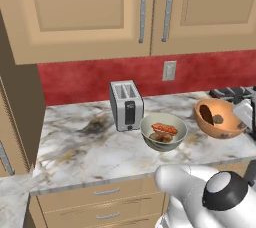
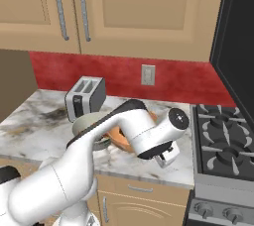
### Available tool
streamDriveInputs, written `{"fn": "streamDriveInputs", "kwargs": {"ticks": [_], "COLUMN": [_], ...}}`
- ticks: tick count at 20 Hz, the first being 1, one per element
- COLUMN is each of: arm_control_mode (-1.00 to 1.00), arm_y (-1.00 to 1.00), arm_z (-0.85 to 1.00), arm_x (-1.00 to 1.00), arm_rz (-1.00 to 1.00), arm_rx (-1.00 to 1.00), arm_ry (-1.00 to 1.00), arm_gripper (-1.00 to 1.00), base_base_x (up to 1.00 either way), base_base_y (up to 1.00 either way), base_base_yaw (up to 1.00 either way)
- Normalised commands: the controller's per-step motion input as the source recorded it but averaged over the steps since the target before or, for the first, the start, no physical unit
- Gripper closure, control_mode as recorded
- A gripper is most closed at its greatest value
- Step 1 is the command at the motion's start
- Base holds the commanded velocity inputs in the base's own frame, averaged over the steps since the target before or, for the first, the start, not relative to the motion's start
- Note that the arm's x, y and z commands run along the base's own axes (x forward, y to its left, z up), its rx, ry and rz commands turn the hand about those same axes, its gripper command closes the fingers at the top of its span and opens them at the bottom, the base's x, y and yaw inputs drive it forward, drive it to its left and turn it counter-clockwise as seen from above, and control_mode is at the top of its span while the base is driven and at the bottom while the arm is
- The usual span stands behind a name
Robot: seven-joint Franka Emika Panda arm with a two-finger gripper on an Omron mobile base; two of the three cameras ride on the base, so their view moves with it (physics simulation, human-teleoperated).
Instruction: Place the bowl containing the sweet potato and garlic in the microwave. Close the microwave door and press the start button to microwave the meal.
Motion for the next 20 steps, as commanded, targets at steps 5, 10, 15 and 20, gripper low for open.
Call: {"fn": "streamDriveInputs", "kwargs": {"ticks": [5, 10, 15, 20], "arm_control_mode": [-1.0, -1.0, -1.0, -1.0], "arm_y": [0.81, 0.95, 0.86, 0.35], "arm_z": [0.8, 0.78, 0.7, 0.36], "arm_x": [-0.44, -0.38, -0.38, -0.36], "arm_rz": [0.09, 0.09, 0.09, 0.11], "arm_rx": [-0.01, -0.04, -0.06, -0.05], "arm_ry": [-0.09, -0.09, -0.06, -0.01], "arm_gripper": [1.0, 1.0, 1.0, 1.0], "base_base_x": [0.0, 0.0, 0.0, 0.0], "base_base_y": [0.0, 0.0, 0.0, 0.0], "base_base_yaw": [0.0, 0.0, 0.0, 0.0]}}
